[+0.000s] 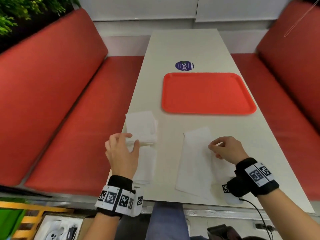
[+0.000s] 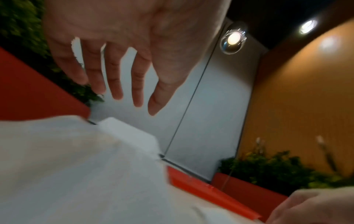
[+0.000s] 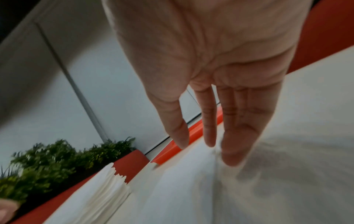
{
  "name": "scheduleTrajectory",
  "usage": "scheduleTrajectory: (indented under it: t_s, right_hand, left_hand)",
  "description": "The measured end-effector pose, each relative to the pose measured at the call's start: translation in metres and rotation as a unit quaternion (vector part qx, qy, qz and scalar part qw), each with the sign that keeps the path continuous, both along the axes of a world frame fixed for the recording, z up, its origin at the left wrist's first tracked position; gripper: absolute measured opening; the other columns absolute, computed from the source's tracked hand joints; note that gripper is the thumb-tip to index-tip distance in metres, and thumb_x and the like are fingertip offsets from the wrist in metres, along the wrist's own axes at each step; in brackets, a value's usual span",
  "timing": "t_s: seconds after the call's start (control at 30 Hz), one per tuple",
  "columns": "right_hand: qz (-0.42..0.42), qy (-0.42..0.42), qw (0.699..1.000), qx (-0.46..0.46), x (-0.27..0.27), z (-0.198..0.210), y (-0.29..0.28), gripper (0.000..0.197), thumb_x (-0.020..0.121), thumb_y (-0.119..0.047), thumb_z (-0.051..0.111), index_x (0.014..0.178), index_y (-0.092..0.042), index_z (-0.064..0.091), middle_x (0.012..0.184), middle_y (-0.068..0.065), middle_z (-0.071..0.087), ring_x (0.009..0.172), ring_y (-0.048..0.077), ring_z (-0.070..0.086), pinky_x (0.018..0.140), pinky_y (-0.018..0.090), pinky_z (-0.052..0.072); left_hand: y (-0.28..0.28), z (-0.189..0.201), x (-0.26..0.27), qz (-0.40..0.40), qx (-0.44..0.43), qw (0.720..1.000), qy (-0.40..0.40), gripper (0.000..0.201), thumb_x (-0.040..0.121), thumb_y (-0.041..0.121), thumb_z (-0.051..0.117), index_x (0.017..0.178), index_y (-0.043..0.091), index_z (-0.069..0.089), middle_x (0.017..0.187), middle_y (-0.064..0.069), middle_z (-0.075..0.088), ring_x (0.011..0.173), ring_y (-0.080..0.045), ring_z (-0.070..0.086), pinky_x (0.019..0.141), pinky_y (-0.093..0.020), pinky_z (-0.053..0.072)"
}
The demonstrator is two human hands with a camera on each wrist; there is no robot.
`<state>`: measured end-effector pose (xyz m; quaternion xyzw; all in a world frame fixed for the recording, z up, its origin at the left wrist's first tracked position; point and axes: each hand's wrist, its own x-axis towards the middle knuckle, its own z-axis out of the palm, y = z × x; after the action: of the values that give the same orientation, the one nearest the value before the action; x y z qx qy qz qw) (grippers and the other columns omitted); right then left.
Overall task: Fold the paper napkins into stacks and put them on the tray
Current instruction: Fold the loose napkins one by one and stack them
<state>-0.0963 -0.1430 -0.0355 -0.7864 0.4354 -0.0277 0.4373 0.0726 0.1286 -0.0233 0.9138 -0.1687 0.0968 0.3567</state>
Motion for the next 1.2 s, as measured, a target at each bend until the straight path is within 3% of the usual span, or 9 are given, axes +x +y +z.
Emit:
scheduleTrajectory:
  t_s: [0.13, 0.23, 0.33, 0.5, 0.7, 0.87, 0.97, 1.07, 1.2]
  right_hand:
    - [-0.030, -0.030, 0.998, 0.044, -0.020, -0.004, 0.010, 0.016, 0.085, -0.017, 0.073, 0.100, -0.011, 0.067, 0.082, 0.008, 0.071, 0.066, 0.020, 0.071, 0.067, 0.025, 0.056]
    - [-0.049, -0.067, 0.991, 0.102, -0.025, -0.004, 0.021, 0.023, 0.083, -0.013, 0.074, 0.105, -0.010, 0.066, 0.090, 0.013, 0.070, 0.074, 0.027, 0.073, 0.078, 0.036, 0.060]
    - [-0.058, -0.099, 0.981, 0.159, -0.024, -0.005, 0.026, 0.037, 0.079, -0.012, 0.078, 0.111, -0.011, 0.062, 0.090, 0.014, 0.069, 0.074, 0.027, 0.071, 0.080, 0.040, 0.060]
    - [-0.071, -0.131, 0.969, 0.196, -0.019, -0.008, 0.032, 0.067, 0.069, -0.008, 0.085, 0.122, -0.018, 0.047, 0.102, 0.013, 0.068, 0.087, 0.023, 0.069, 0.073, 0.031, 0.057]
    - [0.044, -0.138, 0.977, 0.156, -0.017, -0.004, 0.032, 0.058, 0.060, -0.038, 0.082, 0.088, 0.010, 0.065, 0.067, 0.011, 0.062, 0.062, 0.022, 0.057, 0.062, 0.034, 0.045]
    - [0.061, -0.257, 0.933, 0.243, -0.018, 0.023, 0.023, 0.017, 0.089, -0.010, 0.068, 0.104, -0.002, 0.071, 0.093, 0.014, 0.076, 0.084, 0.027, 0.073, 0.072, 0.032, 0.058]
    - [0.068, -0.249, 0.940, 0.223, -0.018, 0.026, 0.021, 0.011, 0.090, -0.017, 0.067, 0.086, -0.011, 0.076, 0.073, 0.007, 0.070, 0.060, 0.021, 0.061, 0.054, 0.025, 0.046]
    - [0.053, -0.246, 0.942, 0.220, -0.017, 0.022, 0.021, 0.014, 0.091, -0.014, 0.066, 0.093, -0.002, 0.073, 0.070, 0.015, 0.063, 0.053, 0.016, 0.045, 0.049, 0.023, 0.036]
    - [0.029, -0.296, 0.910, 0.290, -0.015, 0.019, 0.030, 0.018, 0.091, -0.002, 0.062, 0.106, -0.003, 0.071, 0.085, 0.019, 0.073, 0.069, 0.025, 0.063, 0.058, 0.027, 0.047]
  left_hand:
    - [-0.045, 0.007, -0.042, -0.176, -0.072, 0.969, 0.156, 0.007, 0.087, 0.007, 0.066, 0.089, 0.014, 0.067, 0.085, 0.002, 0.067, 0.077, -0.011, 0.060, 0.065, -0.007, 0.041]
    - [-0.079, -0.016, -0.072, -0.234, 0.016, 0.931, 0.279, 0.026, 0.089, 0.014, 0.064, 0.115, 0.014, 0.058, 0.107, -0.005, 0.059, 0.099, -0.019, 0.056, 0.084, -0.020, 0.045]
    - [-0.098, -0.031, -0.087, -0.239, 0.078, 0.925, 0.284, 0.044, 0.091, 0.016, 0.060, 0.130, 0.016, 0.042, 0.123, -0.007, 0.043, 0.115, -0.024, 0.046, 0.099, -0.029, 0.039]
    - [-0.108, -0.034, -0.089, -0.237, 0.054, 0.921, 0.303, 0.048, 0.086, 0.011, 0.066, 0.127, 0.017, 0.042, 0.123, -0.007, 0.040, 0.104, -0.023, 0.053, 0.091, -0.028, 0.046]
    - [-0.100, -0.027, -0.076, -0.180, -0.034, 0.926, 0.330, 0.061, 0.084, 0.033, 0.074, 0.134, 0.015, 0.044, 0.117, -0.005, 0.056, 0.103, -0.021, 0.056, 0.088, -0.028, 0.046]
    - [-0.090, -0.009, -0.066, -0.212, -0.198, 0.853, 0.435, 0.038, 0.085, 0.033, 0.069, 0.097, -0.003, 0.071, 0.091, -0.006, 0.072, 0.083, -0.016, 0.063, 0.067, -0.018, 0.047]
    - [-0.084, -0.001, -0.061, -0.201, -0.266, 0.825, 0.456, 0.024, 0.085, 0.021, 0.071, 0.095, -0.001, 0.075, 0.093, -0.015, 0.075, 0.085, -0.026, 0.067, 0.077, -0.037, 0.051]
    - [-0.078, 0.003, -0.057, -0.200, -0.296, 0.832, 0.424, 0.014, 0.083, 0.015, 0.074, 0.094, 0.007, 0.077, 0.094, -0.022, 0.074, 0.088, -0.032, 0.067, 0.079, -0.047, 0.049]
    - [-0.067, 0.009, -0.052, -0.231, -0.331, 0.838, 0.366, 0.017, 0.086, 0.000, 0.067, 0.088, 0.013, 0.078, 0.090, -0.016, 0.074, 0.083, -0.025, 0.065, 0.075, -0.041, 0.049]
